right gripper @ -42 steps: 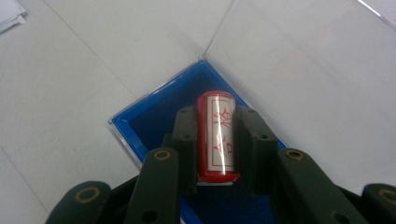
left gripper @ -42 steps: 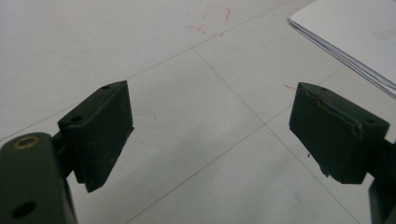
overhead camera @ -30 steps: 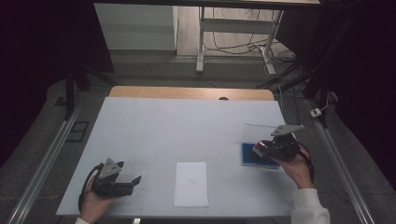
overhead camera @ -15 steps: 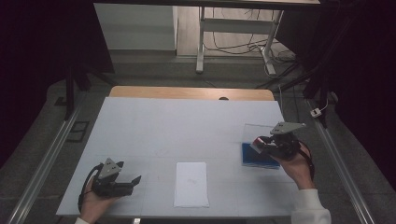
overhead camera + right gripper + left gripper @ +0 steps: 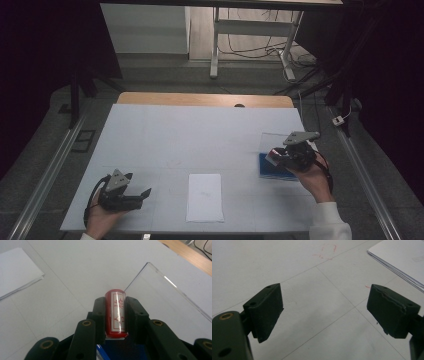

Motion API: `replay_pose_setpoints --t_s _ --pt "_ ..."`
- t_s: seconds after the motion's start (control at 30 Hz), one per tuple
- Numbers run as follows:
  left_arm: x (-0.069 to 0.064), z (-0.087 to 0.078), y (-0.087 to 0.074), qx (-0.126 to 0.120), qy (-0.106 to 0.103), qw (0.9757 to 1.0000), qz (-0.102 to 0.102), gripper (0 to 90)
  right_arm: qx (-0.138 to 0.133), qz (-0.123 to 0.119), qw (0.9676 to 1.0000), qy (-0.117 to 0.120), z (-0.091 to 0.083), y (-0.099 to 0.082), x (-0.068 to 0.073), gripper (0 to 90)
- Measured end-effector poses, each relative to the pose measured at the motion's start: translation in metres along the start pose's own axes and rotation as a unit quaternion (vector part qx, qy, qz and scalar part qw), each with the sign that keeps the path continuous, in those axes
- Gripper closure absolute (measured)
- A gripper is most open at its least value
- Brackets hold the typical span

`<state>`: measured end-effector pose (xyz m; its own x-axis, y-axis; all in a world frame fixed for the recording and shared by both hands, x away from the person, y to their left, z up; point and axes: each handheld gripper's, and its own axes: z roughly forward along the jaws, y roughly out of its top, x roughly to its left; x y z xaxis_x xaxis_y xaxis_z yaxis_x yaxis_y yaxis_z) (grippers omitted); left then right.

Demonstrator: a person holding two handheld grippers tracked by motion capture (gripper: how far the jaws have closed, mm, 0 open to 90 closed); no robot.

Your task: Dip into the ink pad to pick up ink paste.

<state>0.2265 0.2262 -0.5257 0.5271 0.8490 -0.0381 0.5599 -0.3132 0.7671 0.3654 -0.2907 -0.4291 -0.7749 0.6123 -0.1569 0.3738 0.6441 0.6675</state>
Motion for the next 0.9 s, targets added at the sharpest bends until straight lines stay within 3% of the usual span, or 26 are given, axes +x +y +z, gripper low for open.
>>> replay_pose_setpoints --t_s 0.4,0.57,0.9 --pt "0.000 0.001 0.000 0.001 -0.001 1.0000 0.001 13.6 0.043 0.005 0.9991 0.000 0.023 -0.007 -0.001 69.8" --pt "0.000 0.001 0.000 0.002 0.000 1.0000 0.001 13.6 0.058 0.009 0.9982 -0.010 0.031 -0.006 -0.001 69.8" --pt "0.001 0.001 -0.001 0.003 0.000 1.0000 0.002 13.6 0.063 0.016 0.9977 -0.018 0.036 -0.007 -0.001 69.8"
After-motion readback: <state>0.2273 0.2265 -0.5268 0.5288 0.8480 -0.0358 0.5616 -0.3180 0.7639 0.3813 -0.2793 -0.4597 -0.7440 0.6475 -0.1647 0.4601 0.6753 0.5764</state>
